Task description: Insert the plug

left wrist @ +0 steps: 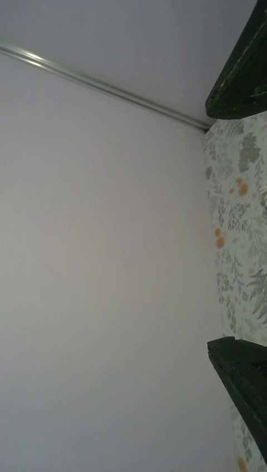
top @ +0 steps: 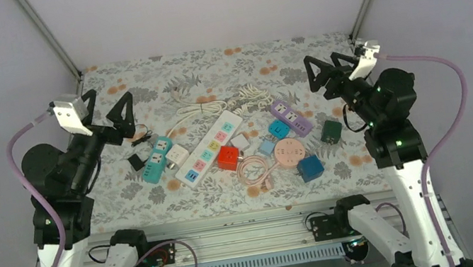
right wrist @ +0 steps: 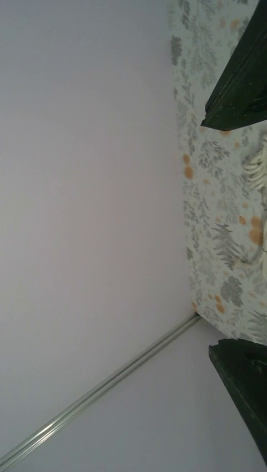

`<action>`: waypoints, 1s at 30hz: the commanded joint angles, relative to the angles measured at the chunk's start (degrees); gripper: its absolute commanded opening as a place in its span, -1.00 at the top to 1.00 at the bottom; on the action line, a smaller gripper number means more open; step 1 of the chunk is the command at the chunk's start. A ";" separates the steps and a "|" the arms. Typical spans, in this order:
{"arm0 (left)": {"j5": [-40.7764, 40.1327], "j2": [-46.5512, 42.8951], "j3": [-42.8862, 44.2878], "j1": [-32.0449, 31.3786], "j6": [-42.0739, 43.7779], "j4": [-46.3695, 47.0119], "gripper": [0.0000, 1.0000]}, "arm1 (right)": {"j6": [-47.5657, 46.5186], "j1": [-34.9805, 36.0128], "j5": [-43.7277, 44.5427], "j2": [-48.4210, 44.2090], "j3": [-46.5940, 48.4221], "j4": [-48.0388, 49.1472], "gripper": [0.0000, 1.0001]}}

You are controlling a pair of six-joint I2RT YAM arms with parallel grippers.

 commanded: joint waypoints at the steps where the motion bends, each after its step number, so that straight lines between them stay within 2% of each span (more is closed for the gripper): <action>1: 0.69 -1.33 -1.03 -1.86 -0.07 3.79 -0.96 | 4.47 -3.16 -11.22 2.77 -1.20 0.88 -0.93; 7: -1.12 -6.17 -8.92 -3.28 0.76 9.68 -0.99 | 5.77 -3.42 -22.21 8.65 -5.95 6.18 -0.85; 12: -8.97 -9.78 -16.43 -3.73 0.00 12.43 -1.00 | 5.00 1.33 -21.03 16.35 -9.19 7.66 -0.83; 20: -12.24 -11.34 -22.83 -3.89 0.35 14.63 -1.00 | 1.86 15.49 -8.28 30.00 -9.89 6.22 -0.91; 25: -13.03 -10.51 -23.43 -3.91 1.18 14.27 -1.00 | -3.42 25.58 0.98 37.05 -8.52 3.27 -0.94; 30: -16.08 -8.68 -23.07 -3.92 0.20 13.47 -1.00 | -6.36 33.00 5.67 41.82 -7.42 1.34 -0.97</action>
